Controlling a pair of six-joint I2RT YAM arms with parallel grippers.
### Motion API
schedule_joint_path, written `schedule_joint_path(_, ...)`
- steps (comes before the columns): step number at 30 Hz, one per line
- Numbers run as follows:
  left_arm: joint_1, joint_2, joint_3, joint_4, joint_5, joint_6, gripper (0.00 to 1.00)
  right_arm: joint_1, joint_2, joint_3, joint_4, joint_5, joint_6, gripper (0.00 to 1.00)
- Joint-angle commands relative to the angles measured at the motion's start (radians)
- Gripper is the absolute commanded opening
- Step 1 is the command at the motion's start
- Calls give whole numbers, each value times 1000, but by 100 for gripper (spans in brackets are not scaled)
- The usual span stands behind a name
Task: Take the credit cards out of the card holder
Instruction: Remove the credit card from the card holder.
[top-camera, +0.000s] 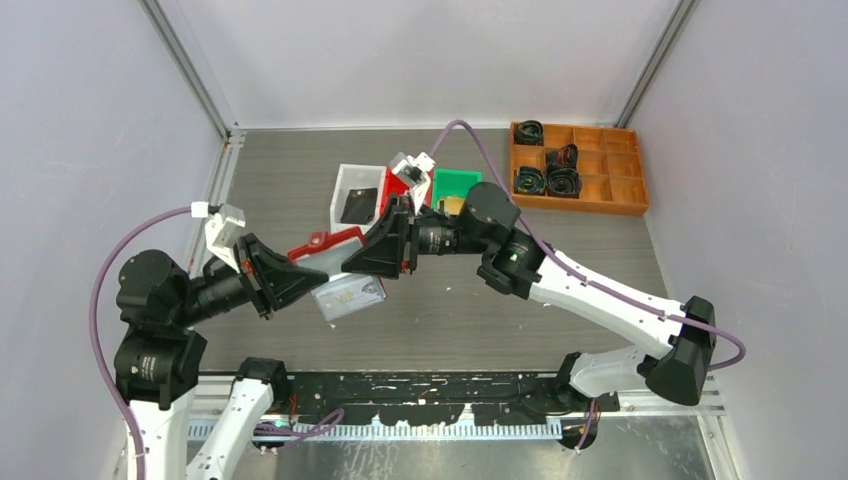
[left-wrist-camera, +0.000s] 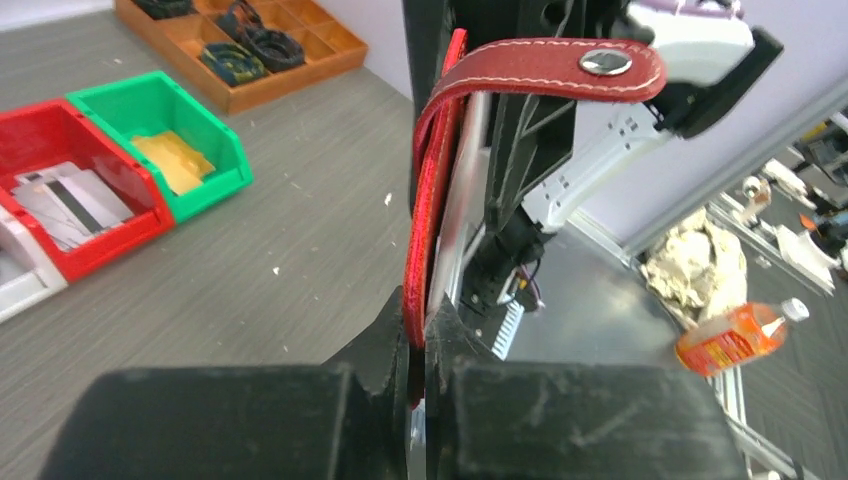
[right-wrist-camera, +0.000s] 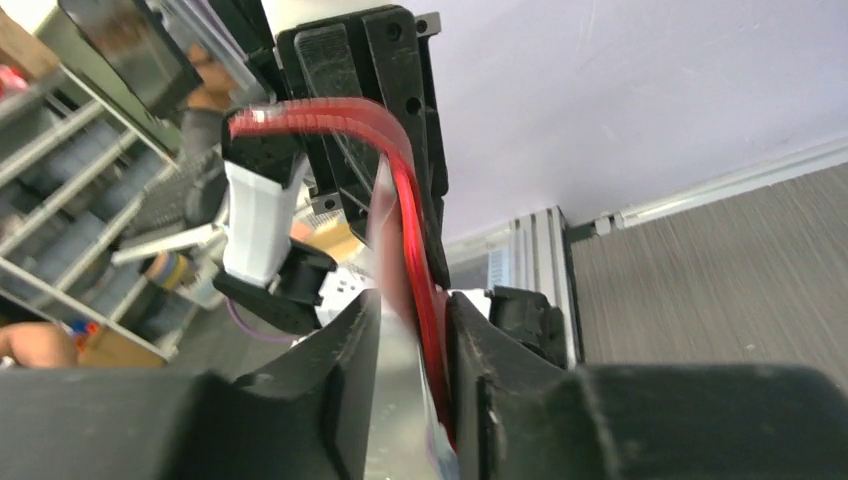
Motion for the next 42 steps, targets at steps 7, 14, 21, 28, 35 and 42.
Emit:
schedule_joint_path(7,-1,126,125,-461,189,509,0,-9,207,566,-1005,-227,-595,45)
schedule_joint_path(14,-2,176,141,-533,203,566,0,9,269,663,-1180,-270,-726,61)
schedule_joint_path(21,0,197,124,-559,213,598,0,20,284,669,-1135,-263,-729,64)
schedule_joint_path(28,0,203,127,-590,218,629,0,45,382,783,-1236,-229,-785,52)
schedule_joint_path(35,-1,198,127,-595,226,646,1,62,422,837,-1249,-212,-793,15)
schedule_joint_path(42,-1,148,81,-493,222,552,65,-5,259,568,-817,-242,-516,1)
